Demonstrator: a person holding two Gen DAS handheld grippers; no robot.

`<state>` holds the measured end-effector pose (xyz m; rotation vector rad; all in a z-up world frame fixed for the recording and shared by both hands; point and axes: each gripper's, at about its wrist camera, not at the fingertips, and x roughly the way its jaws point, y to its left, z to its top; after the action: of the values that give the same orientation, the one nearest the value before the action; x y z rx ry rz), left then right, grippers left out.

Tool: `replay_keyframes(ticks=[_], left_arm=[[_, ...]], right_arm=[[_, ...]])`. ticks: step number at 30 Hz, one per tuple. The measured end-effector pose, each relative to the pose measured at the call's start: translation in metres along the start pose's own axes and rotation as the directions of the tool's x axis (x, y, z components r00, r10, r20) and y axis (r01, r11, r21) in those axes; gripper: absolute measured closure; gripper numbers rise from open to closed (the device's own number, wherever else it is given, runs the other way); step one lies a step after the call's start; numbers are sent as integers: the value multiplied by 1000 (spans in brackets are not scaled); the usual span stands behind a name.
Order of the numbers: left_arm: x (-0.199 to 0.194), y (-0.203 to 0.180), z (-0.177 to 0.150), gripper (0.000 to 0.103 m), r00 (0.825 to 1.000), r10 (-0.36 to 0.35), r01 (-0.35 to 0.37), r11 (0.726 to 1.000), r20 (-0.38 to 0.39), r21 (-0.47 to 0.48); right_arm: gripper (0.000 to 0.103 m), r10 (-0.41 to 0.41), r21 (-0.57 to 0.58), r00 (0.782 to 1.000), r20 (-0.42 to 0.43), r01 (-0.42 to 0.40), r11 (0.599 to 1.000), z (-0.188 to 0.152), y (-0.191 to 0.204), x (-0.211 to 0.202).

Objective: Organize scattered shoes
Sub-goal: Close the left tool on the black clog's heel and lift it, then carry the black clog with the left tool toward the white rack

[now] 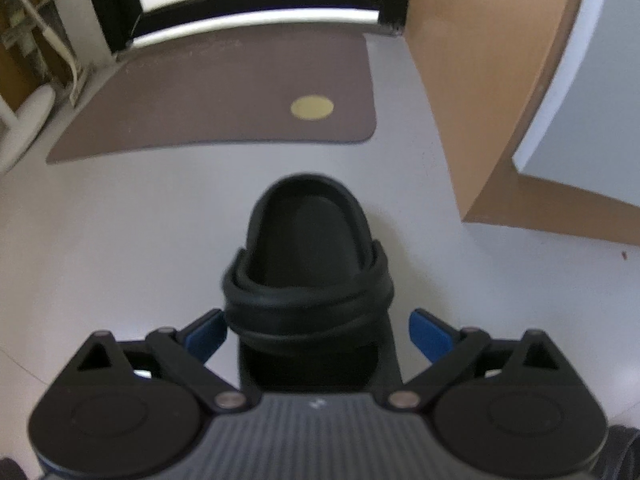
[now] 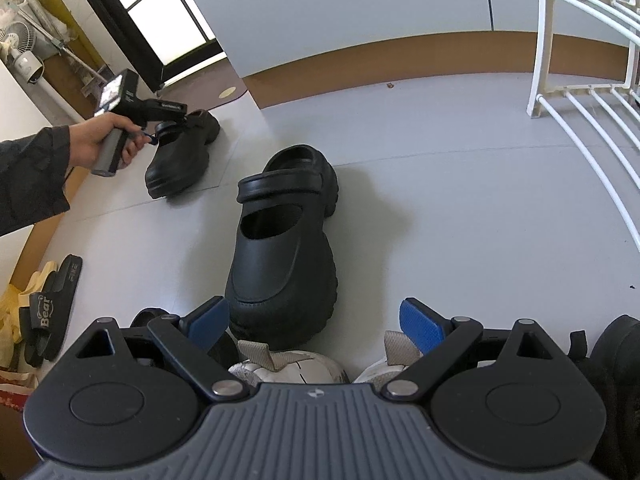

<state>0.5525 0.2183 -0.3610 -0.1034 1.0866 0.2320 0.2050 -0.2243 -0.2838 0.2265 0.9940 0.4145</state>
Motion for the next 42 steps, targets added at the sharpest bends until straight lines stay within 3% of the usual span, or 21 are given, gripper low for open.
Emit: replay_keyframes(ticks=[5, 8, 16, 28, 42], left_arm=[[13, 5, 1, 5, 1000, -7, 6, 999, -24, -37], [12, 5, -1, 15, 1000, -19, 19, 999, -11, -32], [-10, 11, 2, 17, 1000, 24, -23, 997, 11, -78], [-104, -4, -3, 17, 996, 8, -1, 997, 94, -74], [-230, -92, -36, 17, 988, -52, 53, 999, 145, -7]], right_arm=[[8, -10, 4, 1000, 16, 10, 1000, -5, 1, -3], [8, -13, 3, 1000, 22, 13, 1000, -6, 0, -5], [8, -41, 43, 998, 53, 39, 998, -5, -8, -9], [8, -39, 41, 995, 88, 36, 999, 1, -18, -13], [8, -63, 78, 984, 165, 51, 996, -8, -42, -59]])
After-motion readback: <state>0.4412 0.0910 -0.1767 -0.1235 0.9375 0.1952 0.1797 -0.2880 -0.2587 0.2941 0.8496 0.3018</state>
